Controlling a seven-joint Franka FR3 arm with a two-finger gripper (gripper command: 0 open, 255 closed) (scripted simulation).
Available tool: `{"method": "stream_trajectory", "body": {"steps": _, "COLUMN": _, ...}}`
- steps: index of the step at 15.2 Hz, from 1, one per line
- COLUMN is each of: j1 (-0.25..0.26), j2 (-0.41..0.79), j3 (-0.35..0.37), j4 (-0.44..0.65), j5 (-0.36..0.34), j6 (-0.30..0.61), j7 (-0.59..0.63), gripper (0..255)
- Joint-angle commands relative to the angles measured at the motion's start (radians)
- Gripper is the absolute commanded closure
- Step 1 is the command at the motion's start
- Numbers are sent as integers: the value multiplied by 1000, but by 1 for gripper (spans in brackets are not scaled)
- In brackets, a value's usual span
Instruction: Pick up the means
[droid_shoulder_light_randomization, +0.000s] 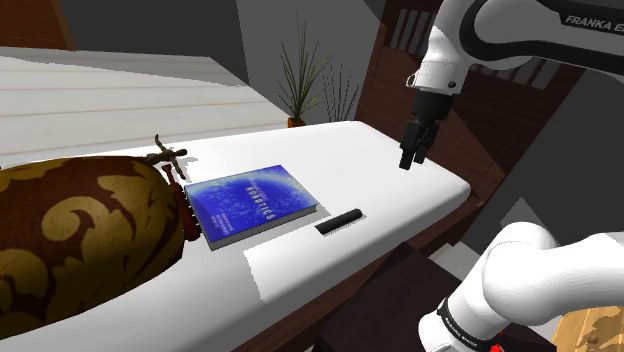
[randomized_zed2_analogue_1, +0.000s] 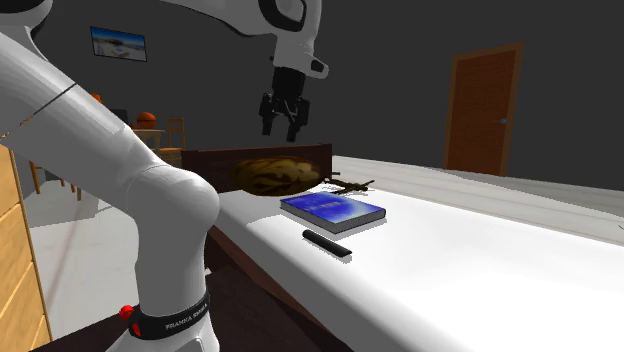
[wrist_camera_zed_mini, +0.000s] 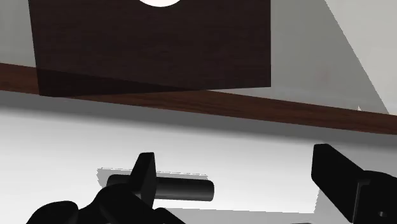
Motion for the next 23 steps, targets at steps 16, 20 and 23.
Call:
{"method": "stream_trajectory", "body": {"steps": 16, "j1": 180, "j2": 198, "j3": -166, "j4": -321, "j5": -231, "j6": 649, "j7": -728, "gripper": 0}}
{"method": "stream_trajectory", "body": {"steps": 20, "j1": 234, "j2": 327, "j3": -215, "j4": -349, "j5": -264, "j6": 854, "j7": -911, "gripper": 0}}
{"method": "stream_trajectory", "body": {"steps": 23, "j1": 278, "j2": 441, "j3": -249, "j4": -354, "j5": -270, "j6": 1009, "j7": -1054, "gripper": 0}}
